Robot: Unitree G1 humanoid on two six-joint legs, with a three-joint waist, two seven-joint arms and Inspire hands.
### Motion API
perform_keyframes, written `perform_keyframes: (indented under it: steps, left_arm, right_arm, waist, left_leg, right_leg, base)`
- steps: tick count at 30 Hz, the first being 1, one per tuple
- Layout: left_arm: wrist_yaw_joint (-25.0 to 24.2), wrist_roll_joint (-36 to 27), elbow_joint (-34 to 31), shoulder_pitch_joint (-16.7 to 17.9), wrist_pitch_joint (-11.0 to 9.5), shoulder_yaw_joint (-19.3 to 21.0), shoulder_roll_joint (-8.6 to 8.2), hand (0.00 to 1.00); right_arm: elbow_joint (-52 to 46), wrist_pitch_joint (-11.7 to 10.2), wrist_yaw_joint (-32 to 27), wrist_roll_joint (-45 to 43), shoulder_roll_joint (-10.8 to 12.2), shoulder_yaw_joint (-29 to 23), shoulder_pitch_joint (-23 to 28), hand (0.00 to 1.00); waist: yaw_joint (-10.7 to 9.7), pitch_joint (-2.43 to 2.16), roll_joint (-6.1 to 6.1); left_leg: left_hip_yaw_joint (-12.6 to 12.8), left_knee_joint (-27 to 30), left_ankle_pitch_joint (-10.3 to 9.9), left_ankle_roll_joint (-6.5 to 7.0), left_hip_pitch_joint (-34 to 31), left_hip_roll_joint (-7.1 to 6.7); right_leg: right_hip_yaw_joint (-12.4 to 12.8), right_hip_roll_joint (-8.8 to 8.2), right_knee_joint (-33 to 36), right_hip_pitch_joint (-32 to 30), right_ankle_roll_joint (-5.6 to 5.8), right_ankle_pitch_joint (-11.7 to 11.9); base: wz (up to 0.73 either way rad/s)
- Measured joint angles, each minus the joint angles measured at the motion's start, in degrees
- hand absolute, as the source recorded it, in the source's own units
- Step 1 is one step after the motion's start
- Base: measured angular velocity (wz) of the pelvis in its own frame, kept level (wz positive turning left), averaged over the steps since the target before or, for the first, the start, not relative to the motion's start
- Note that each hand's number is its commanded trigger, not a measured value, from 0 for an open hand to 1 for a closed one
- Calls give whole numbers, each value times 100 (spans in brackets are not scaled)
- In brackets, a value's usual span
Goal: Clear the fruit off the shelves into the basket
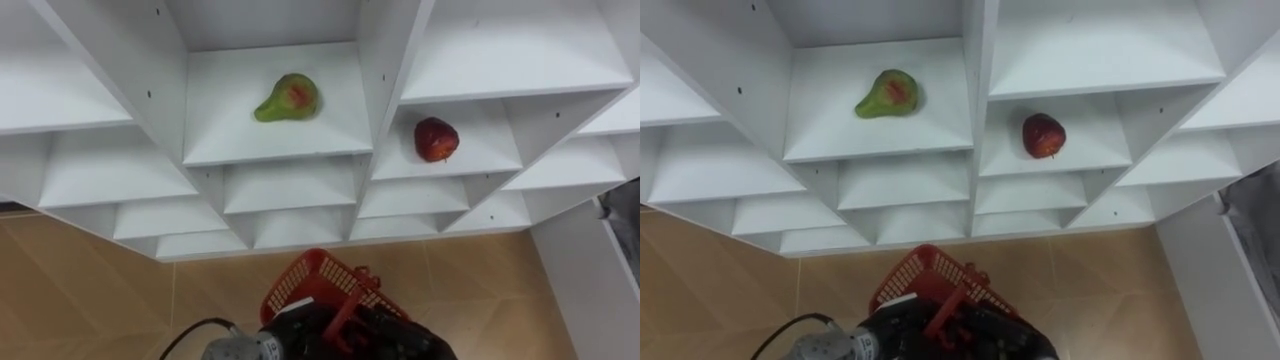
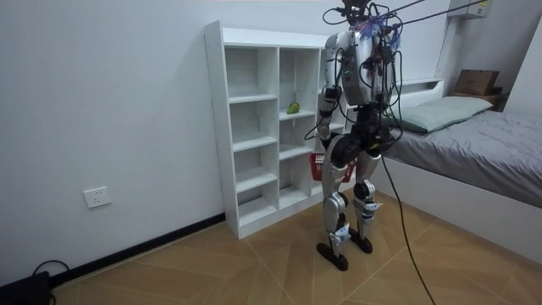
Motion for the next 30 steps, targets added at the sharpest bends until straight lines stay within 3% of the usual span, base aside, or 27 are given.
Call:
perform_keyframes:
  steps: [12, 20, 30]
  left_arm:
    - [107, 118, 1, 30, 0, 62, 21, 100]
    - [225, 116, 0, 121, 0, 155, 18, 100]
    - [341, 121, 13, 160, 8, 159, 14, 100]
  right_arm:
    - [-77, -40, 26, 124, 44, 1, 118, 0]
    - [-158, -183, 49, 225, 43, 29, 289, 0]
    - [-157, -237, 86, 313, 43, 28, 335, 0]
  waist:
    - [1, -15, -20]
    - [3, -94, -21]
    - [10, -122, 23]
  left_leg:
    - [15, -82, 29, -2, 76, -5]
    - [37, -99, 31, -4, 86, -29]
    - [36, -111, 31, -4, 106, -30]
  right_leg:
    - [48, 0, -4, 9, 1, 0]
    - [60, 35, -7, 22, 0, 1]
    - [74, 39, -4, 28, 0, 2]
  base:
    - [-1]
    - [0]
    - [0]
